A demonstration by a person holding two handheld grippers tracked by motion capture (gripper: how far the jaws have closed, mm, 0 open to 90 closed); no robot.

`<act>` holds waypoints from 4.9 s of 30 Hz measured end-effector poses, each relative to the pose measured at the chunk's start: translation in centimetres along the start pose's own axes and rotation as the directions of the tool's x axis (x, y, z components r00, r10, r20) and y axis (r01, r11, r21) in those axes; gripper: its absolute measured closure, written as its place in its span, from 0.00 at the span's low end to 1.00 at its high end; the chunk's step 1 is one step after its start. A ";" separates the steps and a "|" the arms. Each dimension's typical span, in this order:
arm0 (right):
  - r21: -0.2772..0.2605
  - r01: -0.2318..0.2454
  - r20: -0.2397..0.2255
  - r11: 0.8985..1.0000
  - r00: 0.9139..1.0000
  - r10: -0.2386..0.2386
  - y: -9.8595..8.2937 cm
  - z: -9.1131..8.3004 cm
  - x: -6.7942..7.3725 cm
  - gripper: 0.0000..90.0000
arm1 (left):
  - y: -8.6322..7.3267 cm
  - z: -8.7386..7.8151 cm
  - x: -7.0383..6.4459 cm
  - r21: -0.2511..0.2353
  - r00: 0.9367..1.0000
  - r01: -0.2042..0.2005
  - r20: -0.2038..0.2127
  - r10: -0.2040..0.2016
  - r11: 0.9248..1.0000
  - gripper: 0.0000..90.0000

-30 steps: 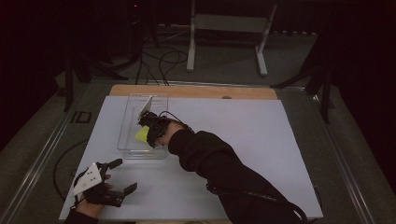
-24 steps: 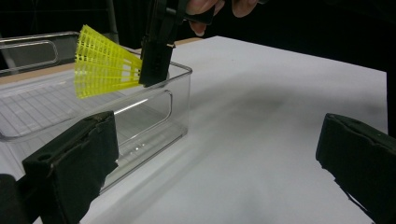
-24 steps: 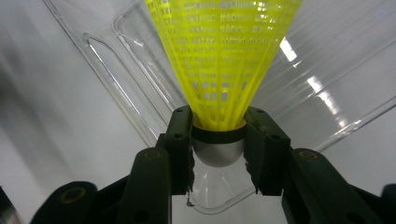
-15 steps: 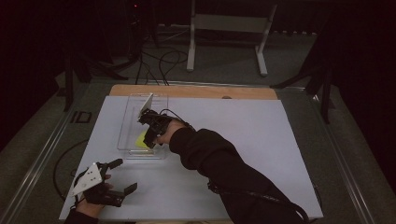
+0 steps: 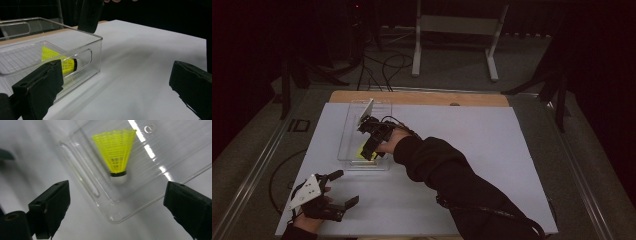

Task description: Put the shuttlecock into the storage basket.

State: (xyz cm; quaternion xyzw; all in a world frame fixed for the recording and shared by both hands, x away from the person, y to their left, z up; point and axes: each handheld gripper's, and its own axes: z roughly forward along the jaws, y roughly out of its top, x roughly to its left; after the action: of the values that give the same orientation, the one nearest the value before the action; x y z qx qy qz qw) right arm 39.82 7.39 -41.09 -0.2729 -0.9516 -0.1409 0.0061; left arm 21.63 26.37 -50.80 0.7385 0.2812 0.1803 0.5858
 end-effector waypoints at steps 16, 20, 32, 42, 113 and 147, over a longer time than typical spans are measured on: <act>-0.043 0.050 0.006 0.998 0.999 -0.050 -1.2 -0.8 -0.2 0.08 | 0.0 0.1 0.0 0.003 1.000 -0.001 0.000 0.001 1.000 0.00; -0.046 0.059 0.006 0.997 0.998 -0.059 -1.7 -0.9 0.0 0.08 | 0.0 0.1 0.0 0.003 1.000 -0.001 -0.001 0.001 1.000 0.00; -0.126 0.065 0.032 0.990 0.998 -0.062 -3.5 -2.2 -0.8 0.08 | 0.0 0.0 0.0 0.004 1.000 0.004 -0.006 -0.004 1.000 0.00; -0.175 0.062 0.049 0.983 0.997 -0.054 -6.2 -2.8 -2.4 0.08 | 0.0 0.0 0.0 0.007 1.000 0.002 -0.006 -0.002 1.000 0.00; -0.573 0.057 0.135 0.817 0.990 0.026 -28.5 0.1 -6.3 0.08 | 0.0 0.0 0.0 0.005 1.000 0.004 -0.006 -0.004 1.000 0.00; -0.739 0.009 0.195 0.673 0.960 0.200 -39.0 -2.0 -8.5 0.08 | 0.0 0.0 0.0 0.006 1.000 0.003 -0.008 -0.003 1.000 0.00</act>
State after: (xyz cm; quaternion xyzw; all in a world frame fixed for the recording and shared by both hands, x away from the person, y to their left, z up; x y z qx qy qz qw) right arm 26.57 -29.20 -50.31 -0.3181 -0.7915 -0.4729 -0.2209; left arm 21.61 26.36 -50.82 0.7391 0.2852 0.1812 0.5827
